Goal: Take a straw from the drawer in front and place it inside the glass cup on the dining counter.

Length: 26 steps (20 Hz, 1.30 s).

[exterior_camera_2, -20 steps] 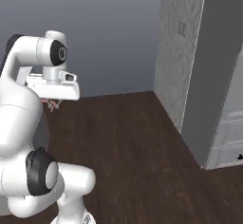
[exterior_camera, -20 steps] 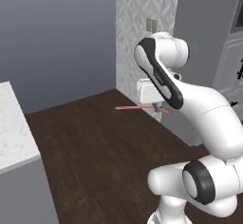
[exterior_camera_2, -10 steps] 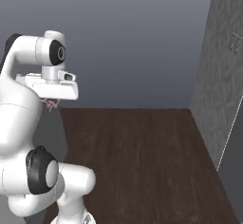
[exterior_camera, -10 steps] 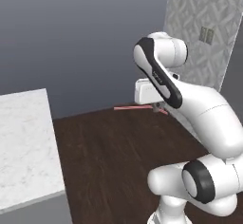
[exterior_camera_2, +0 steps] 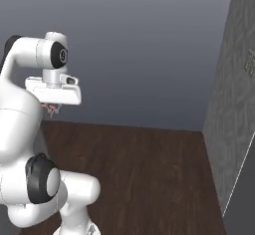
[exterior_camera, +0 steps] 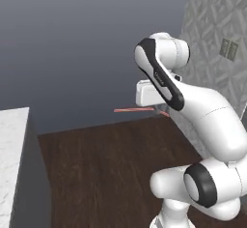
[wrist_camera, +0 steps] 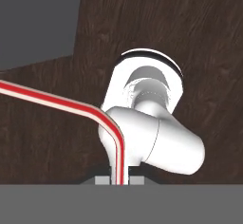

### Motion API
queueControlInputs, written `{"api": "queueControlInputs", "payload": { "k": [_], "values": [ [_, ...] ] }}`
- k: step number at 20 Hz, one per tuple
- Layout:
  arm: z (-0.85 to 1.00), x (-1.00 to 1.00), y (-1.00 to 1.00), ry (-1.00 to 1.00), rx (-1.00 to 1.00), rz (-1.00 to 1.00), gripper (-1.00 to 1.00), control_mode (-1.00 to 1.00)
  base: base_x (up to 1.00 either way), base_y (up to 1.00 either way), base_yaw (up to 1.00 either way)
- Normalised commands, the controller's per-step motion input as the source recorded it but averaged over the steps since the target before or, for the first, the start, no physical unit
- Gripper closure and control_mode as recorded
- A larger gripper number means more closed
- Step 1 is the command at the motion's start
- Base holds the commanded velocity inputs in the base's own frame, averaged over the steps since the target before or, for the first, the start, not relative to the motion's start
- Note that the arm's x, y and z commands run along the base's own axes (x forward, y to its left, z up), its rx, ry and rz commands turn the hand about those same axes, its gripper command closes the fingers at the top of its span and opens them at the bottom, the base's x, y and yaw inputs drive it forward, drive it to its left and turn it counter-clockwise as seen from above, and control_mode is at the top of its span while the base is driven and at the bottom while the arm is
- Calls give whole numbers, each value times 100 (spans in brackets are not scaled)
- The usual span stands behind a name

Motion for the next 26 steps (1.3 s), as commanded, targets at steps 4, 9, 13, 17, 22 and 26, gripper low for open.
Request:
{"api": "queueControlInputs", "payload": {
  "k": [4,9,13,17,22,26],
  "values": [
    [0,0,0,0,0,0,100,100,100,-51,27],
    [0,0,0,0,0,0,100,100,100,-31,41],
    [0,0,0,0,0,0,100,100,100,-41,58],
    [0,0,0,0,0,0,100,100,90,-56,64],
    [0,0,0,0,0,0,100,100,73,-67,63],
    [0,0,0,0,0,0,100,100,62,-78,59]
  ]
}}
